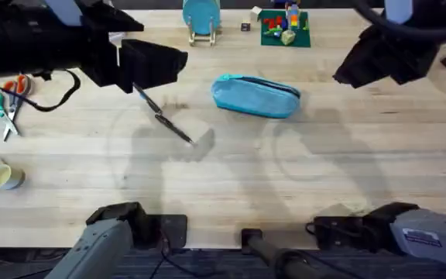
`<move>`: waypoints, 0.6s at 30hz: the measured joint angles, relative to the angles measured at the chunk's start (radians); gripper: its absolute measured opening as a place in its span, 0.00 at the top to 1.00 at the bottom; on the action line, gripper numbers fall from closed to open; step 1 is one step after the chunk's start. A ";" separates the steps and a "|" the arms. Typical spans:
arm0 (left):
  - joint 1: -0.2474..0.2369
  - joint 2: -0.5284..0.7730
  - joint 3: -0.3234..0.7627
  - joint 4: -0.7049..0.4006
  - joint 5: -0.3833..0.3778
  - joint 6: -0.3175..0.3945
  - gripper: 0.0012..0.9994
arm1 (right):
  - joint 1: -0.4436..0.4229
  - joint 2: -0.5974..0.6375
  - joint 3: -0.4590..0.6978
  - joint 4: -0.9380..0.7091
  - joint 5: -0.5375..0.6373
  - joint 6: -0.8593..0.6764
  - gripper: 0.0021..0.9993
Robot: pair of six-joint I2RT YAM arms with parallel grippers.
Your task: Unzip the bag, pick up the pens from the table one at a time and place them inside, then zip the bag closed.
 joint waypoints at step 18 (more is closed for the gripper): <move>0.000 0.000 0.000 0.000 0.000 0.000 0.01 | -0.254 0.051 0.000 0.015 -0.267 -0.178 0.97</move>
